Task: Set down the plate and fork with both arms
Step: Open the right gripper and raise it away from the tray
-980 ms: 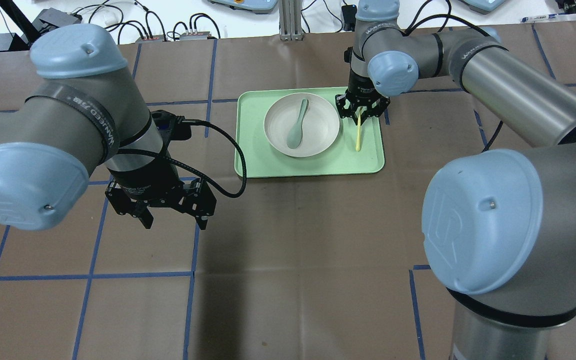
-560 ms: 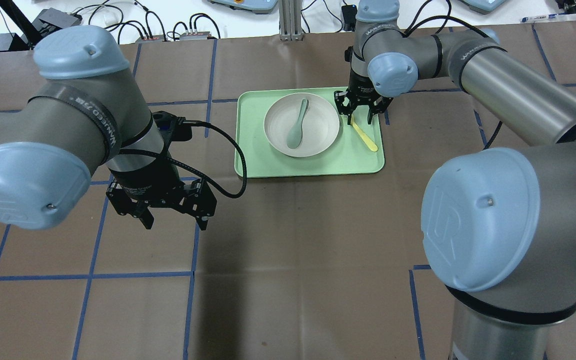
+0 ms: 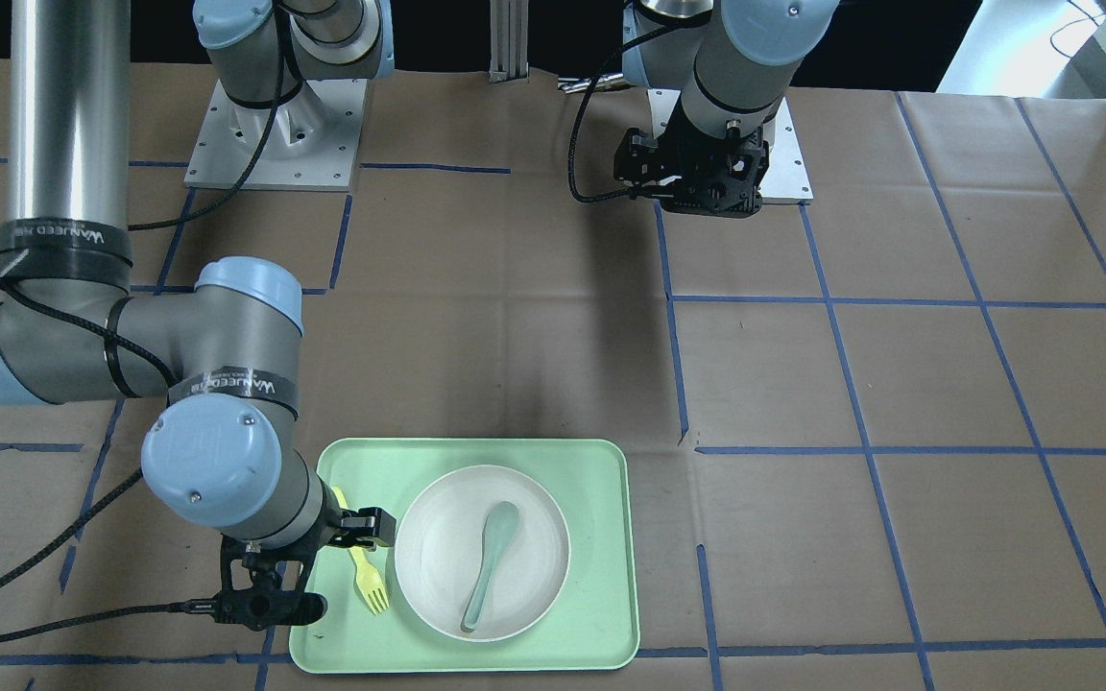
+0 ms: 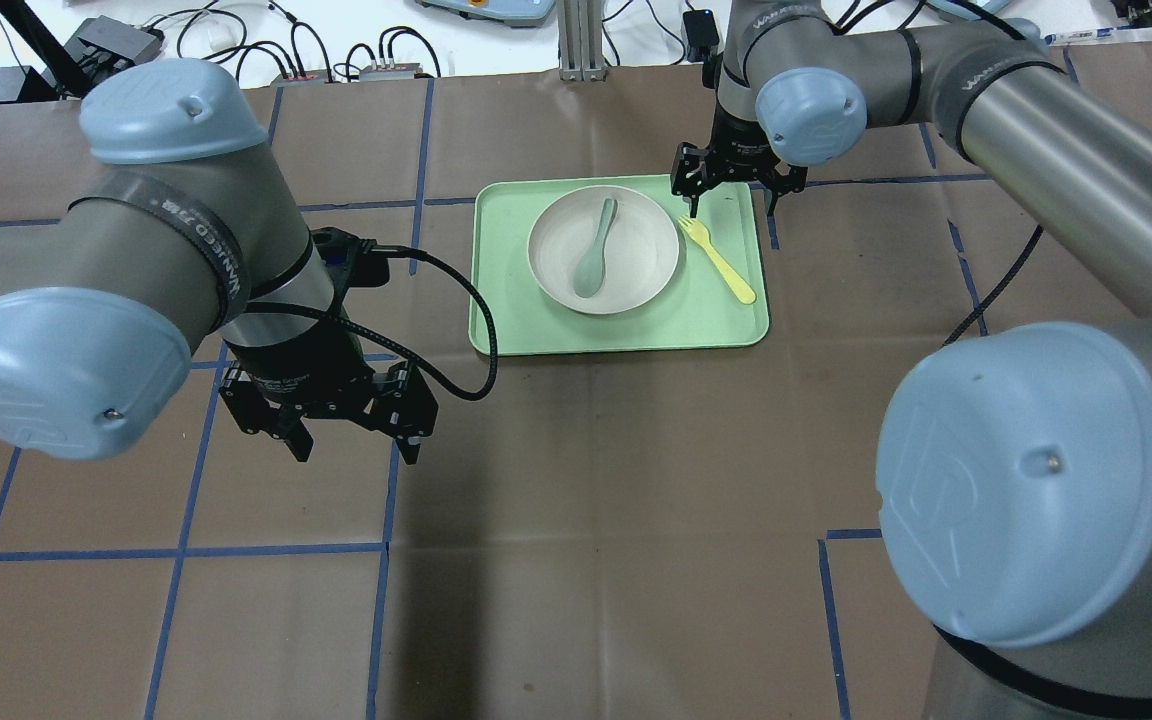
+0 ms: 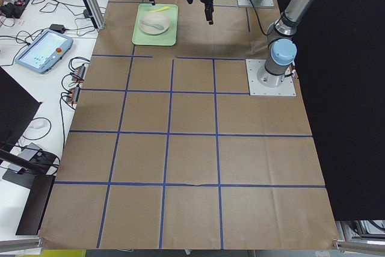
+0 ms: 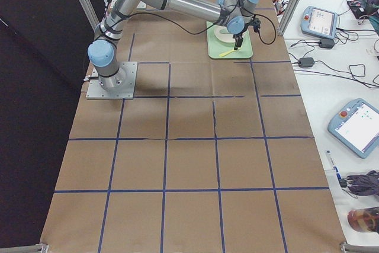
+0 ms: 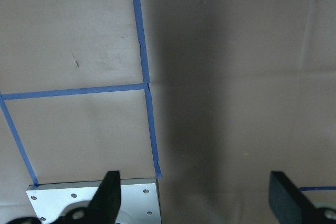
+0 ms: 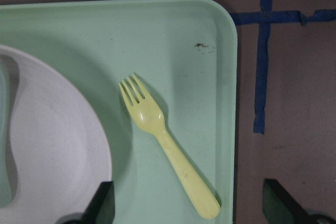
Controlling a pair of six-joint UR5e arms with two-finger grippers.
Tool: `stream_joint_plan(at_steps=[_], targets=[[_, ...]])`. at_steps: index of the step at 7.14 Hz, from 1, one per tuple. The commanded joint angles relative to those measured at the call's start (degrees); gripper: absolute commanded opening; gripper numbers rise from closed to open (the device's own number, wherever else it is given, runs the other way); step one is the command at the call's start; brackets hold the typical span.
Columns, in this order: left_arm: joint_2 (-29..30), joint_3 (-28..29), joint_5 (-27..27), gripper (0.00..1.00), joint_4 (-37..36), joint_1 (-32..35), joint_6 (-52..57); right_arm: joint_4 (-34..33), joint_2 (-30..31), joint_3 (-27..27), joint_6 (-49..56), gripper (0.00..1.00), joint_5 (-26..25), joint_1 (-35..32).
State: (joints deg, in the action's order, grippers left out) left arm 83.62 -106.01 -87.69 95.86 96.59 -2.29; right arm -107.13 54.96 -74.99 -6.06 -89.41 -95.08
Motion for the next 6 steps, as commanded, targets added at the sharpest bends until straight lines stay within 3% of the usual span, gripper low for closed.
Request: stream_joint_plan(at_steps=[1,3,6], targets=[[-0.47,-0.25,-0.03,1.00,-0.06,0.09,0.01,5.32,8.81,-2.78,5.51,1.00,-0.41,1.28],[-0.30,-0.25,-0.03,1.00,-0.06,0.00,0.01,6.57,19.08,-9.88,6.85,1.00,-0.50,3.49],[-0.47,-0.25,-0.12,1.00,0.20,0.09,0.01,19.29,29.39,-11.15,6.94,1.00,-0.59,4.99]])
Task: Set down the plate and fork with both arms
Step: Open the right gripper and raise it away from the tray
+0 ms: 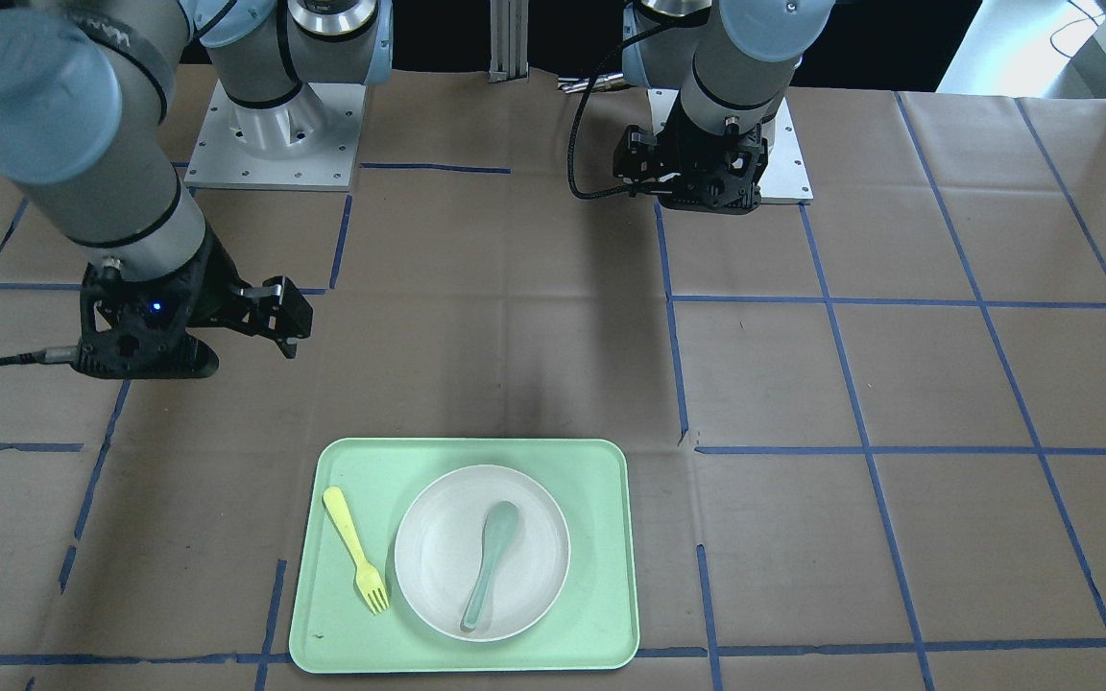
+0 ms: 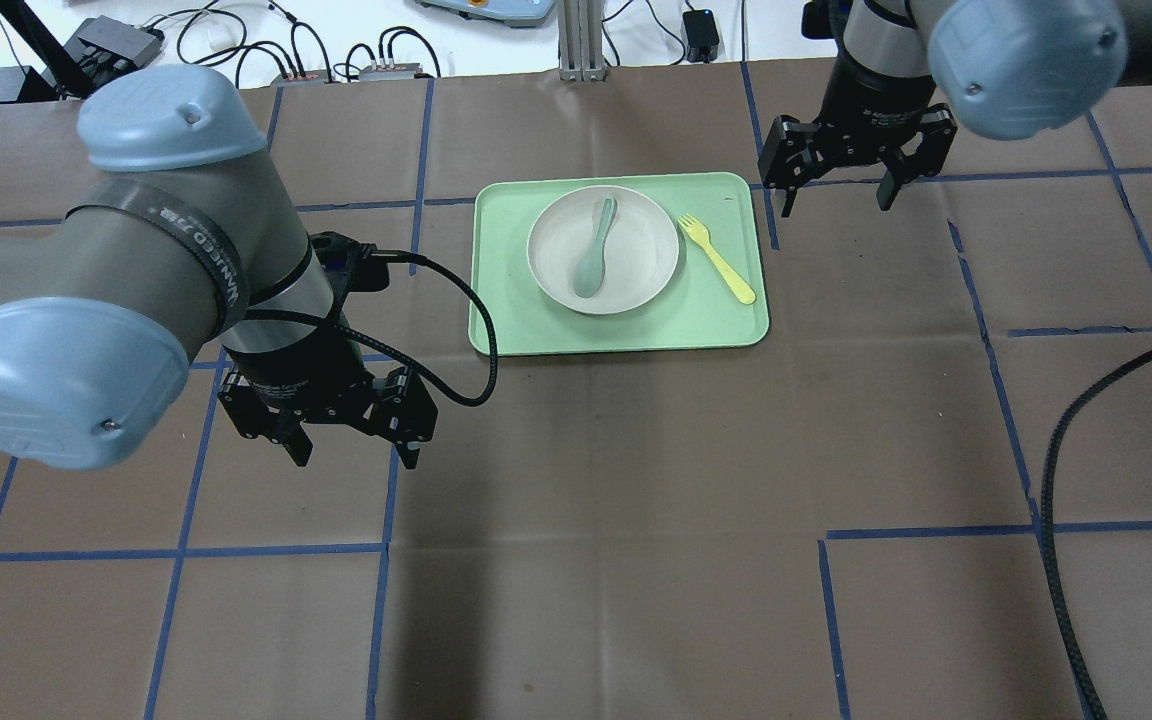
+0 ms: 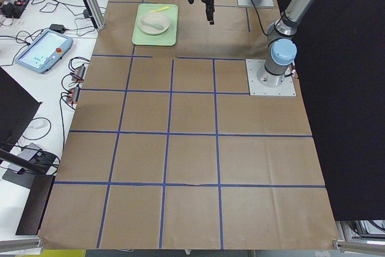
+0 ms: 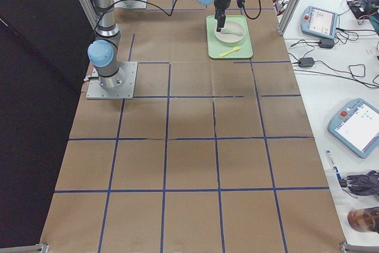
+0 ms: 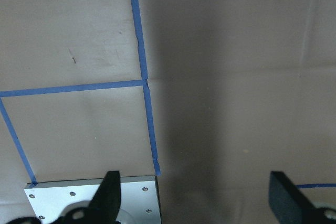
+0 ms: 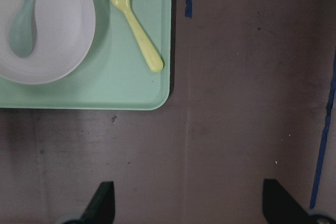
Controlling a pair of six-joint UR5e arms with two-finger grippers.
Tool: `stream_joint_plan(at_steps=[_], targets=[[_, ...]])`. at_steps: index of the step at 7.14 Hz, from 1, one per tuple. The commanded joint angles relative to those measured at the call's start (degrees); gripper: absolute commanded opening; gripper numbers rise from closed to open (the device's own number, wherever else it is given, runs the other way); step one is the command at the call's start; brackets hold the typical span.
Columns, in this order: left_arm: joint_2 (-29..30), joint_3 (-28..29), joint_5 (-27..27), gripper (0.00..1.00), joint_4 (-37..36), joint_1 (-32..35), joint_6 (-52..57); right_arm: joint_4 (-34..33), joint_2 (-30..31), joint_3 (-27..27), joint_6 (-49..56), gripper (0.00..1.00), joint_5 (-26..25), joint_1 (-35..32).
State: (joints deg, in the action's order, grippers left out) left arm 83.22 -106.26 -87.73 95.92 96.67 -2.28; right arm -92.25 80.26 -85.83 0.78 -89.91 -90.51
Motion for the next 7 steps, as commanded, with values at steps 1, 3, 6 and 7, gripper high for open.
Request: stream_joint_plan(at_steps=[1,3,6,7], targets=[[-0.34,0.00,-0.07,1.00,0.32,0.01,0.00,6.28,6.29,-0.83,0.10,1.00,-0.09,0.33],[-0.69,0.00,-0.33,1.00,0.50,0.01,0.00,5.43,7.80,-4.33,-0.16,1.00,-0.09,-0.28],[0.61,0.00,-0.25,1.00,-0.11,0.10,-0.17,4.98,8.33,-5.05,-0.16,1.00,-0.09,-0.29],[-0.42,-0.18,-0.16,1.00,0.40,0.10,-0.35,4.89,8.16,-5.14,-0.16,1.00,-0.09,-0.29]])
